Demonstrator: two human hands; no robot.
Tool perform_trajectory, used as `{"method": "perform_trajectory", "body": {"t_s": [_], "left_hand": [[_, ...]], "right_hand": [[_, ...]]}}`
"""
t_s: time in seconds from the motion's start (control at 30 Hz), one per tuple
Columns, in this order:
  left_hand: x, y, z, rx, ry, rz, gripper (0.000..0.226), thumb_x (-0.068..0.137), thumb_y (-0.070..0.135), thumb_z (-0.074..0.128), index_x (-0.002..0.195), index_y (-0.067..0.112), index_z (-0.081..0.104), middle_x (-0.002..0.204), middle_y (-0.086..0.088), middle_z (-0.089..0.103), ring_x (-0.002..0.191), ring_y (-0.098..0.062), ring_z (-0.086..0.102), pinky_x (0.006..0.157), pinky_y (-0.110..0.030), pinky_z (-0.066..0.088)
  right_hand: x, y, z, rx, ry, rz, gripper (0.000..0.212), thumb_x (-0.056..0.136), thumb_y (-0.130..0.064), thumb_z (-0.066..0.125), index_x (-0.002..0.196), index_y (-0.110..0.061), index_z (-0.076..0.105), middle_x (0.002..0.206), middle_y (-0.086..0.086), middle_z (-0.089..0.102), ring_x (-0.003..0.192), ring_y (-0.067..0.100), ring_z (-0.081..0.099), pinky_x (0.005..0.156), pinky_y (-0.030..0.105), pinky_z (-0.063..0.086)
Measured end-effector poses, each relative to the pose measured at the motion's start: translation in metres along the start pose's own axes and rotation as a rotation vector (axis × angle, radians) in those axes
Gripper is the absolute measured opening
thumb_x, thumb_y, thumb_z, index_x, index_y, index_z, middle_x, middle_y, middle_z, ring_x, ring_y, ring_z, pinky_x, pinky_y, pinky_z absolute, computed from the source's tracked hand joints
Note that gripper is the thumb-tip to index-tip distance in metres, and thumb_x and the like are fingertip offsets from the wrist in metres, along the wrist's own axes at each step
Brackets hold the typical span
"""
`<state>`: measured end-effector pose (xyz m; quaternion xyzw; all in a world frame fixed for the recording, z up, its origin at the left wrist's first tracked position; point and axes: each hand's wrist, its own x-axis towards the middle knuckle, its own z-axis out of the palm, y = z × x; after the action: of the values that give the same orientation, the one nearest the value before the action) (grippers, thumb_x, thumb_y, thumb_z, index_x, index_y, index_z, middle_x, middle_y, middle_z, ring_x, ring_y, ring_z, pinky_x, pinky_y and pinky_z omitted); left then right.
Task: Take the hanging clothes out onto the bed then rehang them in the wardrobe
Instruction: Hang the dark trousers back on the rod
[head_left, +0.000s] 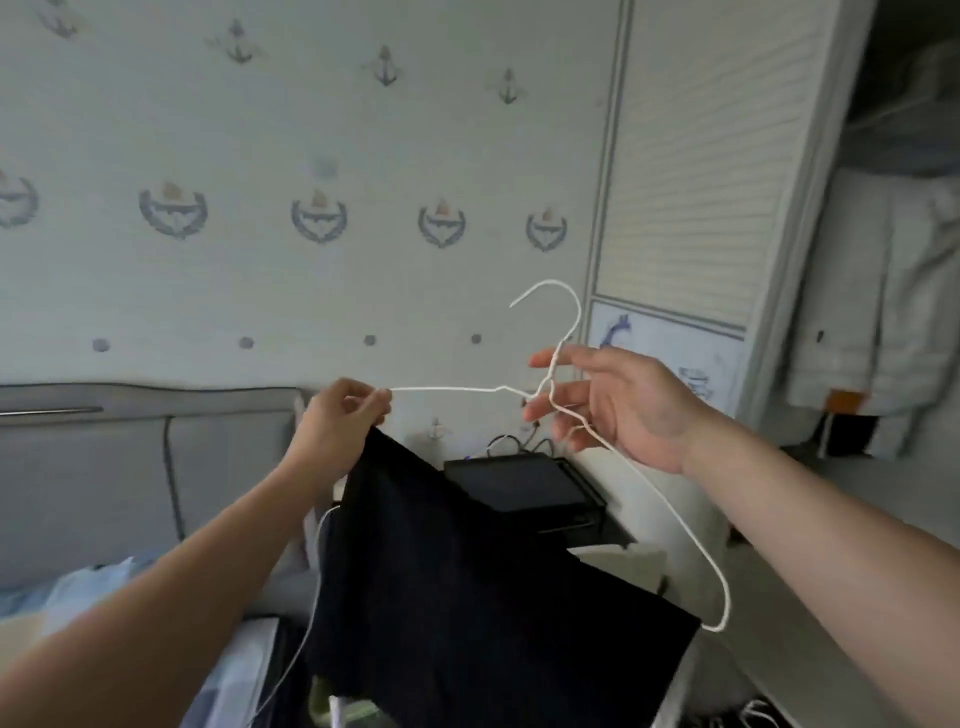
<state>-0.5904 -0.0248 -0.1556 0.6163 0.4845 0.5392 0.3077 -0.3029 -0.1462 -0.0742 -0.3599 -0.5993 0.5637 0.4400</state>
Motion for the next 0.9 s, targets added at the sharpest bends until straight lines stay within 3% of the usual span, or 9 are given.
{"method": "perform_trajectory", "body": {"t_s": [0.07,0.17,0.23,0.33,0.47,0.6,0.7,0.77,0.9], "left_hand": [[0.006,0.022,0.06,0.011,-0.088,0.02,0.014,0.093,0.035,0.065,0.09,0.021,0.064,0.088,0.001,0.075,0.089,-0.02,0.072,0.085,-0.04,0.054],[0.009,0.058,0.146,0.049,-0.214,0.088,0.008,0.094,0.033,0.064,0.091,0.025,0.064,0.091,0.001,0.072,0.085,-0.019,0.068,0.072,-0.03,0.048],[0.006,0.085,0.198,0.052,-0.312,0.143,0.008,0.095,0.032,0.064,0.096,0.024,0.065,0.093,0.0,0.07,0.079,-0.014,0.064,0.066,-0.025,0.043],[-0.002,0.126,0.268,0.007,-0.497,0.194,0.021,0.097,0.034,0.06,0.111,0.018,0.065,0.103,-0.002,0.069,0.097,-0.019,0.067,0.075,-0.027,0.047],[-0.011,0.175,0.342,-0.055,-0.751,0.204,0.032,0.098,0.045,0.055,0.12,0.023,0.063,0.117,0.004,0.067,0.106,-0.013,0.065,0.097,-0.039,0.05],[-0.013,0.216,0.403,-0.099,-0.947,0.236,0.032,0.097,0.054,0.052,0.114,0.03,0.066,0.112,0.012,0.071,0.102,-0.008,0.068,0.094,-0.036,0.053],[-0.01,0.244,0.442,-0.098,-1.06,0.292,0.035,0.098,0.054,0.049,0.112,0.029,0.068,0.107,0.009,0.074,0.099,-0.014,0.071,0.095,-0.041,0.053],[-0.005,0.262,0.463,-0.105,-1.146,0.316,0.041,0.097,0.058,0.048,0.111,0.026,0.069,0.106,0.006,0.075,0.1,-0.02,0.071,0.097,-0.043,0.051],[0.013,0.297,0.496,-0.173,-1.302,0.34,0.055,0.096,0.064,0.041,0.113,0.021,0.069,0.107,-0.003,0.075,0.1,-0.027,0.072,0.095,-0.048,0.052]], "right_hand": [[-0.03,-0.012,-0.044,0.044,0.015,0.001,0.053,0.088,-0.042,0.047,0.131,-0.011,0.048,0.106,0.028,0.067,0.084,0.034,0.066,0.066,0.035,0.055],[-0.071,-0.027,-0.105,0.077,0.086,-0.01,0.069,0.089,-0.062,0.042,0.136,-0.013,0.047,0.124,0.031,0.06,0.113,0.042,0.061,0.086,0.047,0.051],[-0.098,-0.038,-0.14,0.096,0.152,-0.015,0.08,0.084,-0.074,0.04,0.138,-0.015,0.046,0.129,0.032,0.056,0.123,0.043,0.055,0.097,0.054,0.044],[-0.138,-0.052,-0.186,0.078,0.248,-0.026,0.09,0.078,-0.084,0.035,0.143,-0.022,0.041,0.132,0.03,0.056,0.127,0.038,0.053,0.104,0.057,0.039],[-0.186,-0.071,-0.238,0.08,0.397,-0.059,0.094,0.074,-0.089,0.031,0.15,-0.033,0.03,0.136,0.026,0.055,0.131,0.032,0.05,0.105,0.058,0.04],[-0.221,-0.098,-0.284,0.11,0.568,-0.103,0.098,0.062,-0.091,0.042,0.146,-0.041,0.037,0.14,0.02,0.053,0.138,0.028,0.041,0.105,0.062,0.034],[-0.238,-0.119,-0.312,0.119,0.68,-0.133,0.089,0.058,-0.094,0.047,0.132,-0.045,0.054,0.144,0.018,0.049,0.143,0.026,0.031,0.108,0.068,0.024],[-0.245,-0.132,-0.329,0.097,0.772,-0.154,0.088,0.053,-0.094,0.053,0.126,-0.045,0.059,0.144,0.017,0.049,0.143,0.025,0.031,0.106,0.069,0.026],[-0.25,-0.153,-0.358,0.037,0.915,-0.198,0.106,0.055,-0.094,0.052,0.144,-0.038,0.041,0.144,0.018,0.048,0.145,0.028,0.027,0.1,0.069,0.035]]}}
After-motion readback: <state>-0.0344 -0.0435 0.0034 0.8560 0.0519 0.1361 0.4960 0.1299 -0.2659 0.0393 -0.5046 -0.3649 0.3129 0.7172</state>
